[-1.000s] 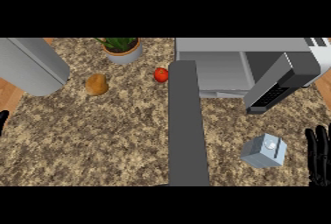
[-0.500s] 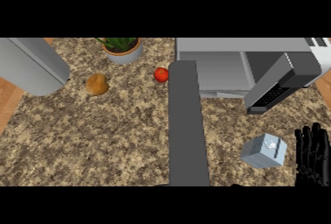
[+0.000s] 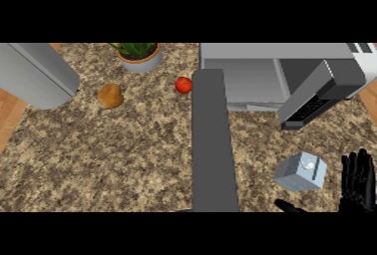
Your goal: Pick up the milk, place it into the microwave and close the microwave
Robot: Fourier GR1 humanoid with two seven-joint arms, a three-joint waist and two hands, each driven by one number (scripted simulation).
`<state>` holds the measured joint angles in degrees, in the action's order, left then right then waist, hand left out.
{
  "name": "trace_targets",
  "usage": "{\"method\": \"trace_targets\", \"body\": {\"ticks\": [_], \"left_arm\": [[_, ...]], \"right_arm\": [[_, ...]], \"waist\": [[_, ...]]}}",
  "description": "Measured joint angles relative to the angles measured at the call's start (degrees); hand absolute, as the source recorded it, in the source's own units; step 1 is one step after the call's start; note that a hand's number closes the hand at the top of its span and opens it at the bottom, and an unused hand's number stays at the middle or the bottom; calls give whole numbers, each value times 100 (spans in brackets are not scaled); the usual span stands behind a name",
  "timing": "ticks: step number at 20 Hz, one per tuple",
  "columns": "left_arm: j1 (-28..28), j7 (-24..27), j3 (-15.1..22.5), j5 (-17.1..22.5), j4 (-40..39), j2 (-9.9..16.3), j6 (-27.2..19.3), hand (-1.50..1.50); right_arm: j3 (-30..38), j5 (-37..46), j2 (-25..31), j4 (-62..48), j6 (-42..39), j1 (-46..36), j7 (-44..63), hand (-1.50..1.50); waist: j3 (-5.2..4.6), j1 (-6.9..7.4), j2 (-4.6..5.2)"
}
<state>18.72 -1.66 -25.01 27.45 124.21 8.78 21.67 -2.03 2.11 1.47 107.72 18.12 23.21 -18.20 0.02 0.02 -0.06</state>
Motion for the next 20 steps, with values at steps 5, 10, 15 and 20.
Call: {"method": "trace_targets", "body": {"ticks": [5, 10, 15, 20], "left_arm": [[36, 4, -84, -44, 73, -112, 105, -150], [54, -155, -240, 112, 178, -127, 203, -150], [89, -211, -350, 122, 241, -222, 345, -150], [4, -379, -396, 154, 334, -299, 352, -150]], "right_arm": [[435, -335, 63, -916, -283, -95, -731, -150], [754, -618, 128, -1794, -643, -290, -1338, -150], [953, -659, 203, -2562, -842, -572, -1790, -150], [1177, -662, 282, -3397, -937, -956, -2239, -150]], "waist": [[0, 4, 1], [0, 11, 1], [0, 15, 2], [0, 16, 4]]}}
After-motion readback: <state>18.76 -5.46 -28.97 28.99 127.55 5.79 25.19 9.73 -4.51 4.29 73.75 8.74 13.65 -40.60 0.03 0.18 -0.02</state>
